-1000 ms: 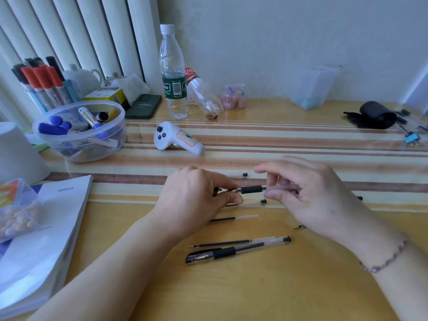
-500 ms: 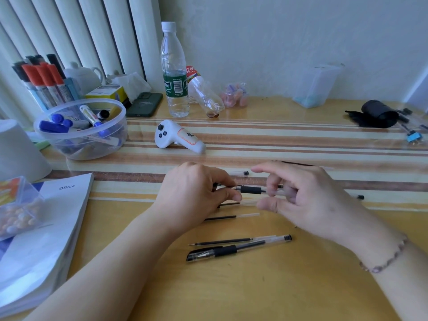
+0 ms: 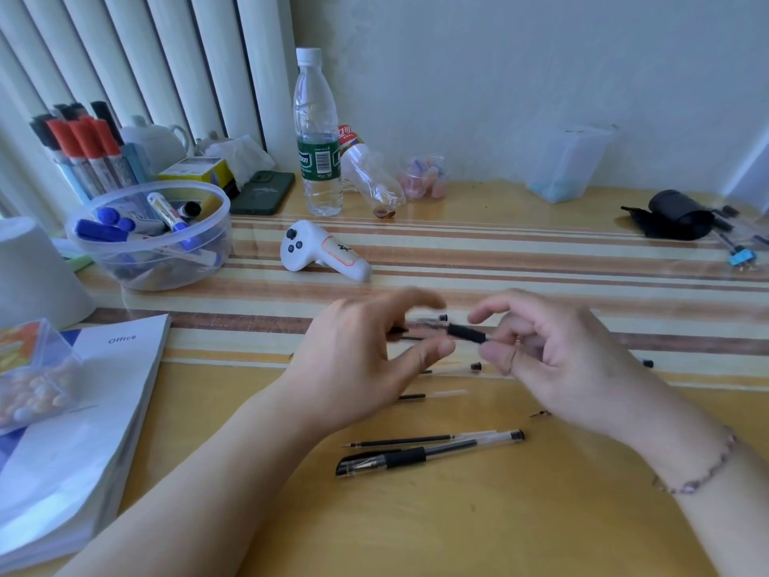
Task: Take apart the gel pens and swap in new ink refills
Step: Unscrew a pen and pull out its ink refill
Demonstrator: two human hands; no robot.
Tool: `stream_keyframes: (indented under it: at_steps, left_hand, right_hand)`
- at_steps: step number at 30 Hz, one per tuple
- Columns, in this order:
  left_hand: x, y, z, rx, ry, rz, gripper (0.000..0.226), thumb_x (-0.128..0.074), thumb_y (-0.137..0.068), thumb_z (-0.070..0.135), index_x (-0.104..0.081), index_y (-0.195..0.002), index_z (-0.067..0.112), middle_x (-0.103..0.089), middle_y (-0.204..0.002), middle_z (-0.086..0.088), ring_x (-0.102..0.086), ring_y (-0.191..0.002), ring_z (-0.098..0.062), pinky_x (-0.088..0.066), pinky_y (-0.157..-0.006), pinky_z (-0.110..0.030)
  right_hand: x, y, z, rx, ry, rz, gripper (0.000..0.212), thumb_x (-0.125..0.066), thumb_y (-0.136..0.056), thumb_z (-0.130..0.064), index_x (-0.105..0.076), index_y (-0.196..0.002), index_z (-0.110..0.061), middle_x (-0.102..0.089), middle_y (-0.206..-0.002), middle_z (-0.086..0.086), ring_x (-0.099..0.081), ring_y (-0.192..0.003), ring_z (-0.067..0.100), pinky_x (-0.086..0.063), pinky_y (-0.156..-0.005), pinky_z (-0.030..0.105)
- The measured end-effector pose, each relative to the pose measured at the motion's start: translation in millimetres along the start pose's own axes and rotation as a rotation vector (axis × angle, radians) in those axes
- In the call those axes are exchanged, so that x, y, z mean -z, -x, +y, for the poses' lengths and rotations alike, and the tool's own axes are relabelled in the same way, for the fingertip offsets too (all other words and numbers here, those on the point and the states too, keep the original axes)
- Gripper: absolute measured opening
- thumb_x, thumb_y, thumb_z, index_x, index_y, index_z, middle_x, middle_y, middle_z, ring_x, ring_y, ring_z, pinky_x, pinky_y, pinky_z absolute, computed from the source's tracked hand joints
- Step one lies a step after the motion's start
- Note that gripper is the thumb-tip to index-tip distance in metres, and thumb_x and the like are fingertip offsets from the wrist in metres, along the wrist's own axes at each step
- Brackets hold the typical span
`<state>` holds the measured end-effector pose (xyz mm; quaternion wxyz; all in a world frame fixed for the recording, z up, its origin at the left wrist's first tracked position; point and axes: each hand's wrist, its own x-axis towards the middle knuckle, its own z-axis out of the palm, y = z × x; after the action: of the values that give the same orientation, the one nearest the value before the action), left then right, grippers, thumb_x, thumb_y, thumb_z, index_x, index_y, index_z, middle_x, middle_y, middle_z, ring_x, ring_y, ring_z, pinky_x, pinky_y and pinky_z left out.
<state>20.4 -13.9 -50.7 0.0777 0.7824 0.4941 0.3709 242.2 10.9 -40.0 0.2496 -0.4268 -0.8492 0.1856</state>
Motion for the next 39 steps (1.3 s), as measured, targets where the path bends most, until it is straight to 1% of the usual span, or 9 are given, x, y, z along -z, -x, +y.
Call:
stream_keyframes:
  at_steps: [3,6,8,11,14,22,29,34,39]
  left_hand:
    - [3,-1,-7,0.160,0.176,-0.154,0.035,-0.036,-0.096,0.019,-0.044,-0.127,0.032,-0.049,-0.090,0.009,-0.045,-0.091,-0.006,-0.033,-0.076,-0.009]
    - [3,0,-14,0.151,0.128,-0.175,0.047,-0.036,-0.096,-0.003,-0.038,-0.133,0.027,-0.058,-0.097,0.004,-0.052,-0.094,-0.007,-0.037,-0.081,-0.007]
    - [2,-1,-13,0.159,0.137,-0.181,0.046,-0.048,-0.095,-0.001,-0.042,-0.132,0.025,-0.069,-0.094,0.011,-0.059,-0.094,-0.003,-0.041,-0.081,-0.007]
    - [2,-4,-12,0.219,0.221,-0.129,0.030,-0.062,-0.090,0.006,-0.059,-0.115,0.022,-0.074,-0.090,0.013,-0.064,-0.085,0.006,-0.045,-0.076,-0.008]
    - [1,-4,-12,0.250,0.245,-0.099,0.016,-0.069,-0.086,0.014,-0.067,-0.099,0.024,-0.075,-0.087,0.012,-0.067,-0.080,0.005,-0.051,-0.073,-0.014]
    - [1,-3,-9,0.180,0.180,-0.031,0.009,-0.072,-0.084,0.024,-0.072,-0.093,0.025,-0.061,-0.065,0.017,-0.054,-0.064,-0.001,-0.038,-0.060,-0.007]
    - [-5,-1,-6,0.091,0.164,-0.057,0.010,-0.073,-0.082,0.022,-0.073,-0.091,0.028,-0.065,-0.065,0.015,-0.057,-0.064,-0.007,-0.046,-0.059,-0.021]
    - [-5,-2,-5,0.064,0.191,-0.014,0.009,-0.072,-0.082,0.022,-0.073,-0.090,0.025,-0.068,-0.069,0.007,-0.060,-0.067,-0.016,-0.048,-0.061,-0.032]
    - [-3,-2,0,0.058,0.219,0.016,0.011,-0.072,-0.080,0.021,-0.075,-0.090,0.022,-0.070,-0.072,0.008,-0.064,-0.070,-0.016,-0.051,-0.065,-0.034]
  right_hand:
    - [4,-3,8,-0.001,0.178,0.162,0.014,-0.062,-0.086,-0.035,-0.058,-0.099,-0.037,-0.066,-0.073,-0.021,-0.055,-0.049,0.009,-0.047,-0.050,0.029]
    - [3,-3,9,0.009,0.181,0.252,0.011,-0.065,-0.084,-0.033,-0.062,-0.095,-0.034,-0.062,-0.075,-0.026,-0.054,-0.057,0.002,-0.043,-0.051,0.027]
    - [1,-2,7,0.042,0.197,0.276,0.012,-0.064,-0.083,-0.032,-0.065,-0.095,-0.031,-0.057,-0.080,-0.030,-0.052,-0.068,0.001,-0.043,-0.057,0.027]
    - [0,-2,7,0.051,0.168,0.269,0.016,-0.062,-0.083,-0.033,-0.069,-0.096,-0.027,-0.064,-0.088,-0.022,-0.057,-0.087,0.008,-0.052,-0.073,0.038]
    - [0,-3,8,0.052,0.135,0.260,0.019,-0.060,-0.084,-0.034,-0.070,-0.097,-0.026,-0.067,-0.090,-0.016,-0.061,-0.089,0.012,-0.053,-0.075,0.042]
    - [-1,-2,7,0.112,0.120,0.247,0.023,-0.060,-0.085,-0.035,-0.072,-0.099,-0.022,-0.069,-0.091,-0.013,-0.063,-0.087,0.012,-0.055,-0.074,0.040]
    - [-9,-1,4,0.197,0.110,0.215,0.020,-0.062,-0.086,-0.026,-0.074,-0.099,-0.019,-0.068,-0.077,-0.007,-0.061,-0.062,0.017,-0.051,-0.052,0.039]
    - [-8,-2,3,0.223,0.095,0.272,0.016,-0.069,-0.084,-0.014,-0.076,-0.098,-0.013,-0.071,-0.078,-0.003,-0.064,-0.064,0.019,-0.052,-0.053,0.038]
    - [-11,0,1,0.196,0.038,0.304,0.013,-0.069,-0.084,-0.012,-0.076,-0.096,-0.012,-0.068,-0.076,-0.006,-0.063,-0.065,0.017,-0.051,-0.056,0.035]
